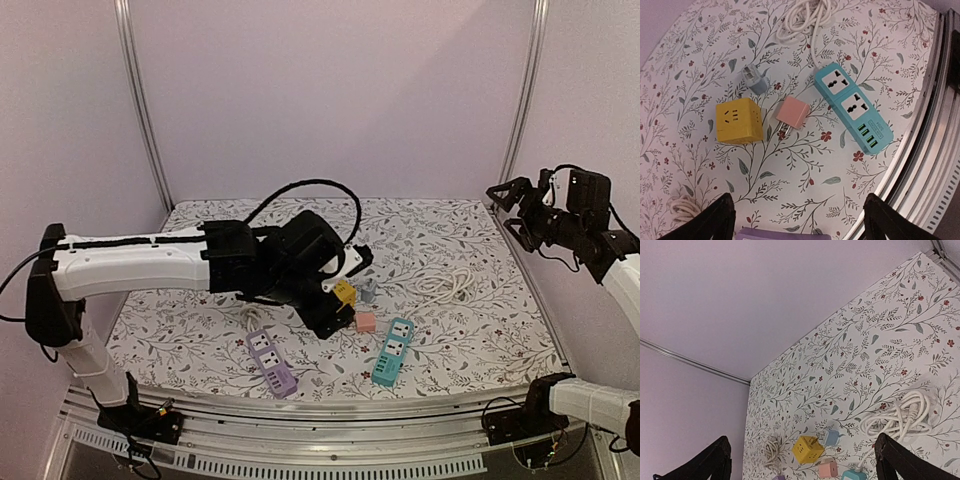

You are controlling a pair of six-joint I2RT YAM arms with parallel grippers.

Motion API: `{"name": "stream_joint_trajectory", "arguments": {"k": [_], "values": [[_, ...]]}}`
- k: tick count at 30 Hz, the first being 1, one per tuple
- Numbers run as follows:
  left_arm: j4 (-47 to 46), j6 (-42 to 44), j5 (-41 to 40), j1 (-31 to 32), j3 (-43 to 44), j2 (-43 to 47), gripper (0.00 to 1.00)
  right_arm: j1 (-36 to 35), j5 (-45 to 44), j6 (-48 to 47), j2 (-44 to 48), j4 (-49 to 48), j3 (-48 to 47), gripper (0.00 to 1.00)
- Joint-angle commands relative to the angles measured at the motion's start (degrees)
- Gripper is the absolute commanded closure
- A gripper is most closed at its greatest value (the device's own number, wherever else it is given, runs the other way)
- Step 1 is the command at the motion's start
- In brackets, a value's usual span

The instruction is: Insert the plug

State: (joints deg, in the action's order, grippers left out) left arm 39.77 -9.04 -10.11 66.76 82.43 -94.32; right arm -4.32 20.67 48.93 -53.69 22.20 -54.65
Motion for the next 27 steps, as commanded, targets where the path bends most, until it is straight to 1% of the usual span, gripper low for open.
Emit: {"name": "stream_joint_trajectory", "arguments": {"k": [1,5,9,11,14,19,23,27], "values": [[-3.87,10.35,-5.15,2.06,1.2,-6.26,0.11,0.27,2.53,-2.47,2.66,2.65,0.09,0.01],[-13.43,17.05,-4.05,2.08,-1.47,-9.32,0.11,0.32,3.8,-3.29,3.78,3.92,-0.03,0.01],[-17.16,25.41,2.3,0.83,-1.48,-13.59,0.12,0.27,5.24,-4.04,4.16,5.22,-0.66,0.01],[-16.55,28.66,5.67,-0.13,-0.22,-16.09,0.12,0.27,5.56,-4.35,4.36,5.78,-0.87,0.01],[-14.54,31.38,12.51,-2.51,3.06,-20.28,0.12,0.28,6.19,-4.77,4.63,6.49,-0.98,0.01],[-12.05,35.07,16.12,-5.67,8.57,-26.89,0.13,0.27,8.5,-5.13,4.31,7.66,-0.63,0.01],[-10.91,33.81,17.1,-8.67,12.97,-30.37,0.14,0.27,9.38,-5.48,4.33,8.11,-0.28,0.01],[-9.08,34.94,17.07,-10.11,15.41,-32.8,0.15,0.27,9.7,-5.75,3.97,8.49,-0.51,0.01]]}}
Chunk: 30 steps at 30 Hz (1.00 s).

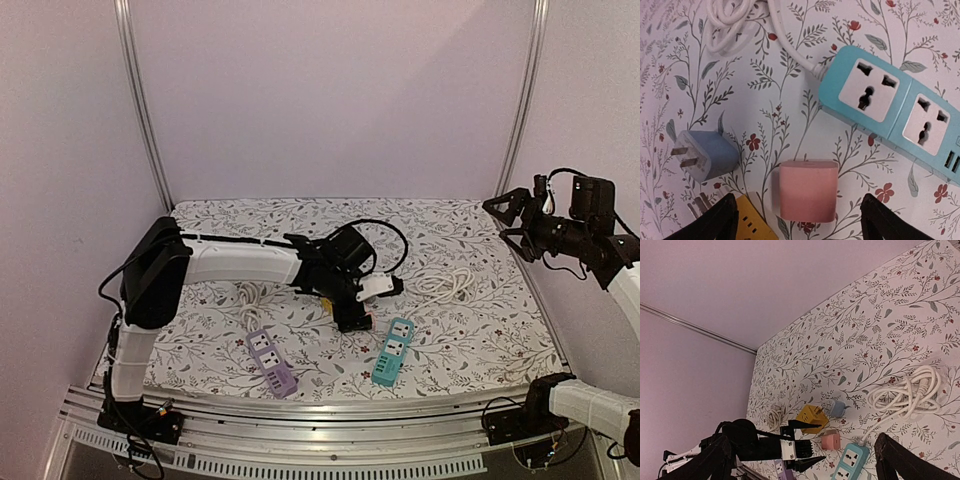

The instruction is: Insert the plug

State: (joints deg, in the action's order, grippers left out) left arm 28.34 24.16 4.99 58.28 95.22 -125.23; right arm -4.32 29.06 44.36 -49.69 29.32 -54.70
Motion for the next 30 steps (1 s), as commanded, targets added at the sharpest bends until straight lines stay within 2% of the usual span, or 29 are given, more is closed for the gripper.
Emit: {"name": "stream_joint_trajectory", "arguments": {"k": [1,8,15,22,26,28,30], "values": [[2.45,1.62,2.24,-1.9,2.8,-2.25,0.16,0.27,1.39,-1.32,-0.18,1.35,-0.59,0.01],[3.18,1.51,3.61,-2.12,0.71,-2.93,0.25,0.25,1.84,-1.9,-2.25,0.83,-1.38,0.01],[2.56,1.34,4.17,-2.29,-0.78,-3.14,0.27,0.27,2.06,-1.87,-4.39,0.02,-2.71,0.01],[1.6,0.97,2.97,-2.53,-0.21,-4.37,0.41,0.28,1.97,-1.73,-4.95,0.28,-3.71,0.01],[1.55,0.81,3.12,-2.56,-0.08,-5.06,0.44,0.27,1.81,-1.83,-5.06,0.73,-4.09,0.01],[1.21,0.8,3.49,-2.56,-0.12,-5.16,0.49,0.3,1.79,-1.82,-5.15,0.78,-4.32,0.01],[0.96,0.88,3.57,-2.48,0.02,-5.35,0.6,0.34,1.79,-1.89,-5.2,0.85,-4.43,0.01]]}}
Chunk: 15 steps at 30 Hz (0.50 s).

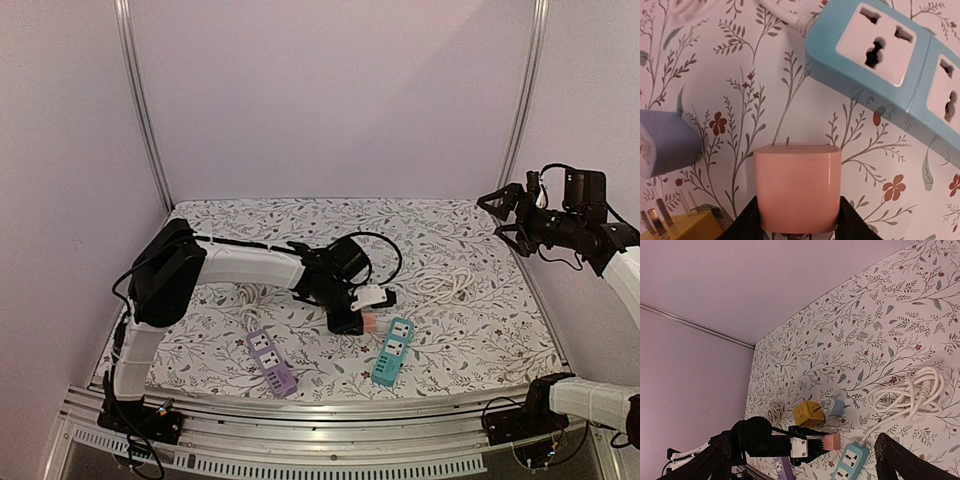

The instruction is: Insert the plug

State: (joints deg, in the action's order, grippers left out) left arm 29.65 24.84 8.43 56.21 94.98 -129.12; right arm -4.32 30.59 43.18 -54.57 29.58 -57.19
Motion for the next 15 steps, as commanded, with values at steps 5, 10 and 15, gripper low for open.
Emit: {"name": "stream_joint_trajectory", "arguments": {"k": [5,10,15], "values": [[-0.91,1.17,0.53,0.13,0.77,-0.76,0.81,0.3,0.35,-0.76,-0.45,0.67,-2.01,0.01],[-1.99,-0.78,-0.67,0.29,1.71,3.35,0.85,0.27,-2.34,-0.17,-1.91,4.01,-2.71,0.01],[-5.52,-7.39,-1.04,0.63,-0.06,11.28,0.91,0.28,-7.12,7.51,-6.9,8.47,-3.84,0.01]]}}
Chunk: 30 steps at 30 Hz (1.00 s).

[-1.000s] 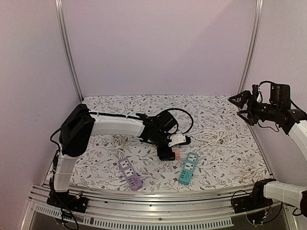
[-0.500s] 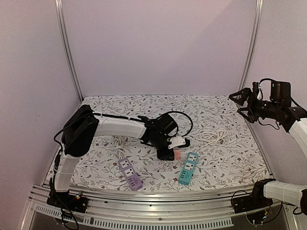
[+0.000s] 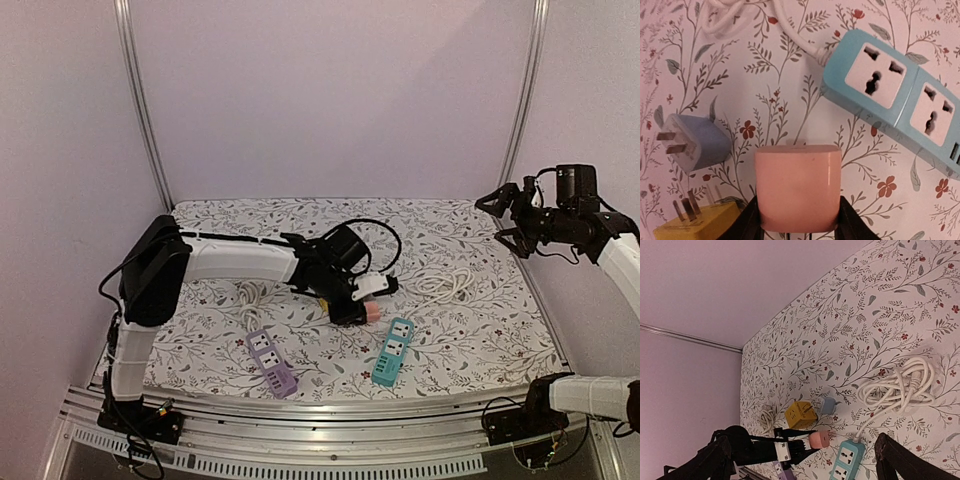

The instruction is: Insert the plug

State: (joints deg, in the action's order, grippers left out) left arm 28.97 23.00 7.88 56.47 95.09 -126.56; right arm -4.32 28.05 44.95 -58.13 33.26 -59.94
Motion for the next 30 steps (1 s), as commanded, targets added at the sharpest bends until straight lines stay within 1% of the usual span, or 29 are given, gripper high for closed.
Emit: {"name": "stream_joint_trajectory", "arguments": {"k": [1,6,8,9,10,12,15,18,22,26,30], "values": [[-6.08,-7.04,-0.75,0.49,-1.46,10.52,0.92,0.27,-3.71,7.78,-3.58,3.37,-0.26,0.01],[-9.58,-13.55,-0.9,0.73,-8.26,20.32,0.95,0.27,9.08,12.54,1.69,-20.04,11.81,0.01],[-10.86,-14.86,-0.68,1.1,-11.46,24.31,0.98,0.27,12.53,14.56,2.33,-23.95,14.06,0.01],[-11.31,-15.37,-0.61,1.4,-12.94,26.14,1.0,0.23,14.91,14.85,1.14,-25.03,14.14,0.01],[-11.29,-16.04,-1.09,1.63,-13.89,27.65,1.0,0.04,17.34,14.76,0.09,-25.93,13.9,0.01],[-9.78,-17.8,-1.81,1.95,-14.48,29.47,1.0,-1.27,21.6,13.57,-3.78,-26.55,12.33,0.01],[-7.33,-18.69,0.31,2.11,-14.83,31.42,1.0,-6.65,25.41,8.38,-8.61,-23.18,7.21,0.01],[-6.35,-17.54,1.97,2.59,-15.66,33.44,1.0,-12.59,26.39,3.4,-14.78,-18.97,2.42,0.01],[-2.83,-16.1,5.13,2.59,-15.28,34.98,1.0,-19.39,26.19,-0.07,-20.73,-17.19,-1.96,0.01],[0.22,-15.37,5.92,2.83,-15.05,35.99,1.0,-24.14,27.6,0.69,-25.37,-20.03,-4.31,0.08],[0.29,-16.49,5.87,3.04,-15.6,37.26,1.0,-28.29,28.1,1.35,-29.32,-20.7,-7.58,0.14]]}}
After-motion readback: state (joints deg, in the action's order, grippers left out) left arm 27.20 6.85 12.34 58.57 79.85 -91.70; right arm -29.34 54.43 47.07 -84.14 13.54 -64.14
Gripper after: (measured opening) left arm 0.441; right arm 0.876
